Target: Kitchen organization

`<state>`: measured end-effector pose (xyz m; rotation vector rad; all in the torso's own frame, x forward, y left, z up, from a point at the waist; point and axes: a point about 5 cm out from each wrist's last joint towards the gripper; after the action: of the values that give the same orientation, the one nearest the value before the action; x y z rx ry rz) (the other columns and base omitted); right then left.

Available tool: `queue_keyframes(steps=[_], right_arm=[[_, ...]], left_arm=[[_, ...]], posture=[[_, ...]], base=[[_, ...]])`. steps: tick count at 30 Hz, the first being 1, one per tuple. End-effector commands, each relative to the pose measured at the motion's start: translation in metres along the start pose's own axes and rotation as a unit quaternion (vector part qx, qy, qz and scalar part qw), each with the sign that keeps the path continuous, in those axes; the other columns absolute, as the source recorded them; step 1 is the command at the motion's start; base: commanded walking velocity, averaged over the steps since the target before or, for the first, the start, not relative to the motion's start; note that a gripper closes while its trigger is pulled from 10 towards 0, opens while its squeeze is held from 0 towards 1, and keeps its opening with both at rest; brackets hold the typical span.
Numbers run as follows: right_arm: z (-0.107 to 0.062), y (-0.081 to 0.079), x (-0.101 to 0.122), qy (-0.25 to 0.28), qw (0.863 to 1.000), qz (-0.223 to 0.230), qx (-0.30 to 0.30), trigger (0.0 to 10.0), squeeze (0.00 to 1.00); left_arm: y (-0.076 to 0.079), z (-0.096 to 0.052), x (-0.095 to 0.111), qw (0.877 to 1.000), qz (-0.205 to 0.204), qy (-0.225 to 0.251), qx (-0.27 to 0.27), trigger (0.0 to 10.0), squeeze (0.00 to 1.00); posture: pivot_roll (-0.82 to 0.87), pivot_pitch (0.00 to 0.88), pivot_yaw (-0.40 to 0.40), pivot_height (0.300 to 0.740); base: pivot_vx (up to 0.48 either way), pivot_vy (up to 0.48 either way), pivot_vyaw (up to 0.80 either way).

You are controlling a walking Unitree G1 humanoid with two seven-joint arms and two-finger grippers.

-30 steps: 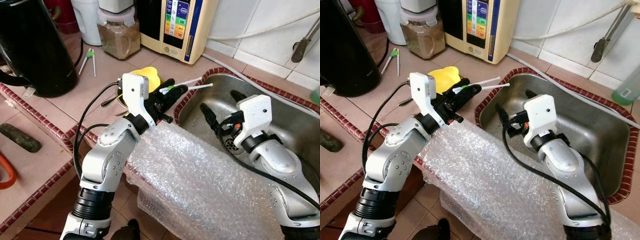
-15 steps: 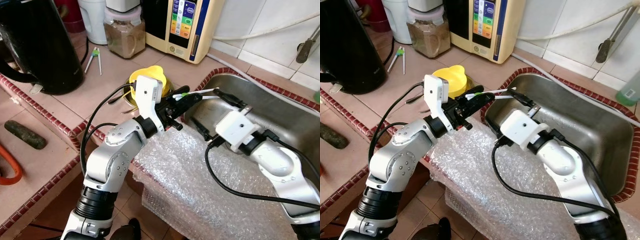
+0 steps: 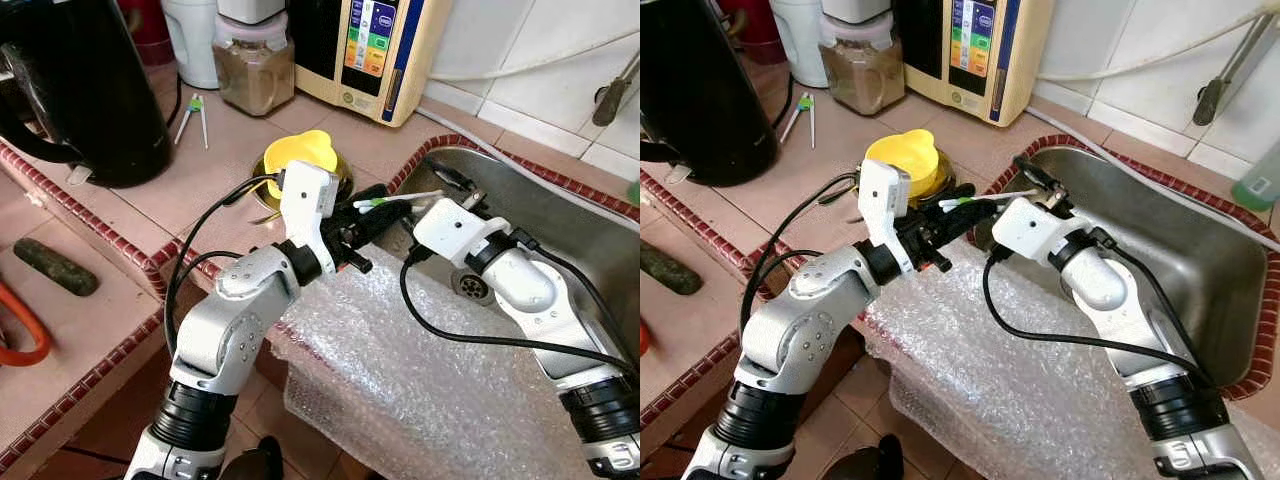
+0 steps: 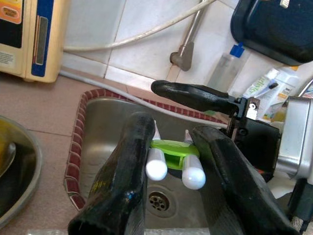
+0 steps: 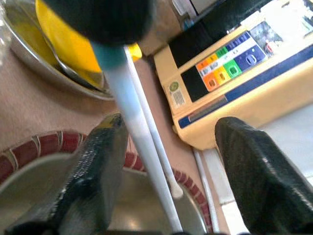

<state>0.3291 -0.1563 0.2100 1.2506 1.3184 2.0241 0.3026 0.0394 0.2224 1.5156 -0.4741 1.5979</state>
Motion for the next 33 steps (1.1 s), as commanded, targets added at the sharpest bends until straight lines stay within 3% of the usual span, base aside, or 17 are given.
queue_keyframes(steps=[1, 2, 5, 11, 23, 24, 25, 26, 28, 29, 30, 33], right_arm=[[-0.005, 0.0, -0.005, -0.006, 1.0, -0.004, -0.002, 0.0, 0.0], [-0.007, 0.001, -0.006, -0.01, 1.0, -0.005, -0.004, 0.0, 0.0], [-0.012, 0.003, -0.011, -0.021, 1.0, 0.001, -0.008, 0.0, 0.0], [-0.019, -0.001, -0.019, -0.037, 0.999, 0.014, -0.004, 0.0, 0.0], [0.0, -0.009, -0.011, -0.017, 0.999, 0.03, -0.003, 0.0, 0.0], [0.003, -0.01, -0.01, -0.016, 0.999, 0.028, -0.007, 1.4, 0.0], [0.003, -0.01, -0.01, -0.016, 0.999, 0.028, -0.007, 1.4, 0.0], [0.006, -0.01, -0.01, -0.014, 0.999, 0.03, -0.01, 3.8, 0.0], [0.008, -0.01, -0.009, -0.013, 0.999, 0.029, -0.011, 3.8, 0.0], [0.008, -0.01, -0.009, -0.012, 0.999, 0.029, -0.011, 2.4, 0.0], [0.009, -0.01, -0.009, -0.011, 0.999, 0.031, -0.011, 0.0, 0.0], [0.009, -0.007, -0.011, -0.012, 0.999, 0.028, -0.015, 0.0, 0.0]], left_arm=[[0.0, -0.001, 0.0, 1.0, 0.005, 0.001, 0.004, 5.3, 0.0], [-0.001, -0.001, 0.0, 1.0, 0.005, 0.003, 0.008, 4.7, 0.0], [-0.005, -0.002, 0.002, 1.0, 0.011, 0.007, 0.022, 5.1, 0.0], [-0.009, -0.001, 0.005, 0.999, 0.012, 0.012, 0.031, 4.8, 0.0], [-0.004, 0.002, 0.002, 1.0, 0.006, 0.011, 0.021, 4.7, 0.0], [-0.002, 0.002, 0.002, 1.0, -0.001, 0.011, 0.019, 4.6, 0.0], [-0.002, 0.002, 0.002, 1.0, -0.001, 0.011, 0.019, 4.6, 0.0], [0.0, 0.003, 0.001, 1.0, -0.001, 0.009, 0.014, 4.6, 0.0], [0.002, 0.004, 0.0, 1.0, -0.002, 0.007, 0.012, 4.7, 0.0], [0.002, 0.004, -0.001, 1.0, -0.003, 0.007, 0.011, 4.7, 0.0], [0.003, 0.004, -0.001, 1.0, -0.003, 0.007, 0.011, 4.7, 0.0], [0.002, 0.003, -0.001, 1.0, -0.002, 0.008, 0.013, 4.8, 0.0]], posture=[[0.02, 0.196, -0.047, 0.74], [0.02, 0.196, -0.047, 0.74], [0.02, 0.197, -0.044, 0.74], [0.02, 0.195, -0.043, 0.74], [0.02, 0.193, -0.044, 0.74], [0.03, 0.194, -0.046, 0.74], [0.03, 0.194, -0.046, 0.74], [0.02, 0.195, -0.046, 0.74], [0.02, 0.195, -0.046, 0.74], [0.02, 0.197, -0.047, 0.74], [0.03, 0.197, -0.047, 0.74], [0.03, 0.197, -0.049, 0.74]], base=[[0.0, 0.0, 0.0], [0.0, 0.0, 0.0], [0.0, 0.0, 0.0], [0.0, 0.0, 0.0], [0.0, 0.0, 0.0], [0.0, 0.0, 0.0], [0.0, 0.0, 0.0], [0.0, 0.0, 0.0], [0.0, 0.0, 0.0], [0.0, 0.0, 0.0], [0.0, 0.0, 0.0], [0.0, 0.0, 0.0]])
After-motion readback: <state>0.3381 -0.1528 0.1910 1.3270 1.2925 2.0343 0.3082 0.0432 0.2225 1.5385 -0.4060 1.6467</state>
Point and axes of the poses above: a point about 5 cm out from each wrist's last joint towards the gripper, its own z axis pointing out of the wrist towards the gripper, its own x axis along the axis of the wrist's last joint, y = z × x, and after that the axes turned 7 degrees about -z, right-handed
